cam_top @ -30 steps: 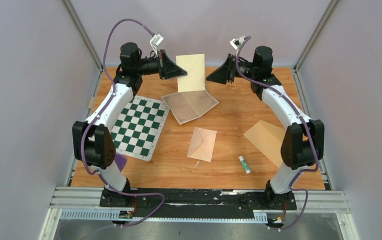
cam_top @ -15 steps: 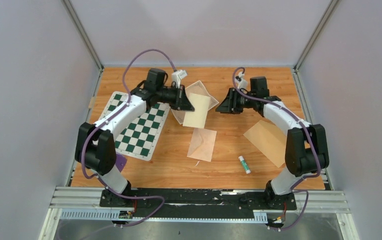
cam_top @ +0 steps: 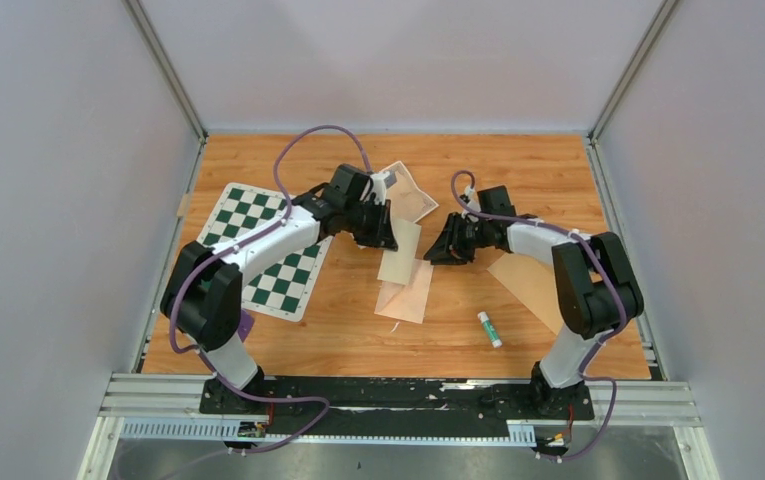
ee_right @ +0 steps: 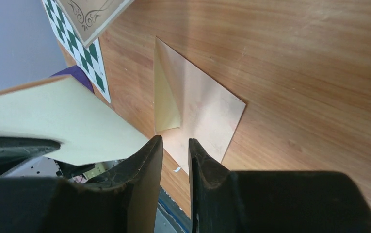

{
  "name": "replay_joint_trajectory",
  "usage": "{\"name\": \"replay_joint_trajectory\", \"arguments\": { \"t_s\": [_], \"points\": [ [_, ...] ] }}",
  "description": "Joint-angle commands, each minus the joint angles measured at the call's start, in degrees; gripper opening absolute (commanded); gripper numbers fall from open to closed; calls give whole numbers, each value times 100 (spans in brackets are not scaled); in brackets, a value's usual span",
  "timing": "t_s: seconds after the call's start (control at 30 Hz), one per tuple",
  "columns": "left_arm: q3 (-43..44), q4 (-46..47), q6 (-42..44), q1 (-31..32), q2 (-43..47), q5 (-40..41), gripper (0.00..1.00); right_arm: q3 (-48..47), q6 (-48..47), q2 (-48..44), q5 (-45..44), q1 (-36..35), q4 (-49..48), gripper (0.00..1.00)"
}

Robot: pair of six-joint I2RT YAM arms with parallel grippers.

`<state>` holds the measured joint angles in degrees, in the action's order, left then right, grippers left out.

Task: Place the letter into the envelope and seal it
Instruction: Place the letter in the envelope.

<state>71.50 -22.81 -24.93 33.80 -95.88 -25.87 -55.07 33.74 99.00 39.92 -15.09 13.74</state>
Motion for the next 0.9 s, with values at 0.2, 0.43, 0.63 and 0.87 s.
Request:
{"name": "replay_joint_trajectory", "arguments": {
  "t_s": [0.2,0.43,0.63,0.87],
  "points": [
    [-57,-261,-471,425,46,1142,0,303,1183,365,-332,-248,-674,22],
    [446,-1114,-380,488,-29,2182,0,224,1347,568,-707,-325,-451,18],
    [708,-1377,-92,487,163,2568,0,140,1317,675,-834,-386,-429,18],
    [763,-1365,59,489,49,2557,0,-53,1215,683,-368,-434,-762,15]
  ]
}}
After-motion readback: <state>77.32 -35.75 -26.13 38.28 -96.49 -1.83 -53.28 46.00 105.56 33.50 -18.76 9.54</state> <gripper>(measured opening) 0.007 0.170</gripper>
